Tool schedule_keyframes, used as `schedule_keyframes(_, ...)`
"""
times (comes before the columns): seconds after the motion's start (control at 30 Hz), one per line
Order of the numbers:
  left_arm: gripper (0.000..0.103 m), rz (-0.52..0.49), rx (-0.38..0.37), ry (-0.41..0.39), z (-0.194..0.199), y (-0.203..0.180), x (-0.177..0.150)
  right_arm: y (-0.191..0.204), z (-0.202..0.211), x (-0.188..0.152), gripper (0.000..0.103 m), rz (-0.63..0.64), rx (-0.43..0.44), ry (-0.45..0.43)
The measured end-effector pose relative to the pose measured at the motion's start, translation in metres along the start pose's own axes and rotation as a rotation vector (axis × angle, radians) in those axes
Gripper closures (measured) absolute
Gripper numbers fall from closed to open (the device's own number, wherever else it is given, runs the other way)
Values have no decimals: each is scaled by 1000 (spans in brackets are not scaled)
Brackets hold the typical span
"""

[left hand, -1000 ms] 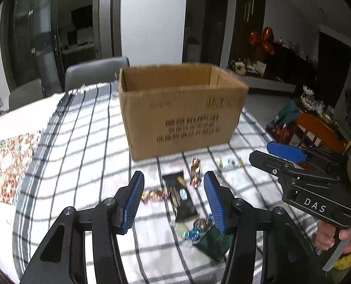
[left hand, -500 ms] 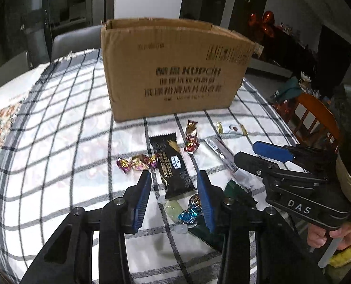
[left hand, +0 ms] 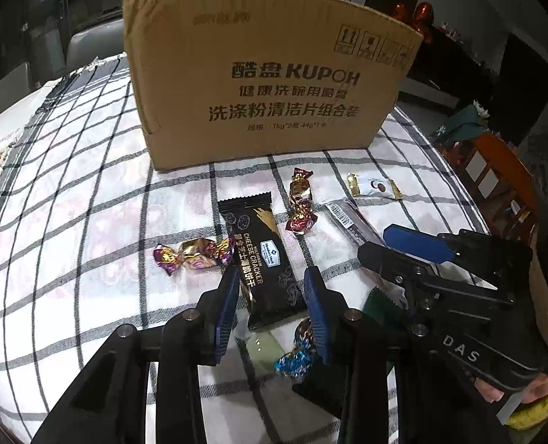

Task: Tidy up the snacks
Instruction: 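Grasp the black cracker packet with the left gripper while the right grasps the clear bar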

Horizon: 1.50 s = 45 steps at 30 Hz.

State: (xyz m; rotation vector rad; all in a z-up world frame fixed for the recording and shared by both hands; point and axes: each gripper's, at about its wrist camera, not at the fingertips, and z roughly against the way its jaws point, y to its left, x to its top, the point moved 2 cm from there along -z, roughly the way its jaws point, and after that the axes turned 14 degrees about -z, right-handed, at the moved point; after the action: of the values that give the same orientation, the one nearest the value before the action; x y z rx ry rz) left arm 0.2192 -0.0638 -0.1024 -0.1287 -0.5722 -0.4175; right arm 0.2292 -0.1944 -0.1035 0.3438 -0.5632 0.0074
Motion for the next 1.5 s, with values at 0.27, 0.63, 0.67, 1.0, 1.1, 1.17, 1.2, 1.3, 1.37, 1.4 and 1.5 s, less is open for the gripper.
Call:
schedule_keyframes(0.27, 67, -10, 34, 28, -15, -8, 6, -10, -1, 2, 86, -30, 28, -7)
schedule_keyframes(0.63, 67, 19, 64, 44, -16, -3, 3, -10, -5, 6, 84, -31, 64, -9)
schedule_keyframes(0.67, 67, 21, 61, 48, -17, -3, 2, -9, -6, 6, 81, -25, 60, -8)
schedule_keyframes(1.0, 66, 16, 113, 62, -29, -5, 8, -1, -14, 5, 74, 24, 20, 6)
schedule_keyframes(1.1, 66, 19, 130, 61, -31, -5, 11, -4, -17, 7, 74, 7, 26, 13)
schedule_keyframes(1.17, 66, 21, 138, 57, -32, -4, 12, -3, -18, 8, 75, 6, 16, 17)
schedule_keyframes(1.2, 66, 21, 138, 53, -32, -4, 12, -3, -18, 8, 75, 4, 15, 17)
schedule_keyframes(1.3, 72, 18, 134, 42, -32, -4, 12, -2, -17, 7, 78, 10, 9, 12)
schedule_keyframes(1.37, 72, 29, 118, 35, -31, -2, 11, -2, -15, 7, 78, 4, 14, 7)
schedule_keyframes(1.4, 72, 35, 112, 32, -30, 0, 10, -1, -14, 6, 78, 3, 15, 4)
schedule_keyframes(1.5, 72, 44, 93, 22, -24, 2, 7, 1, -8, 5, 79, 0, 11, -15)
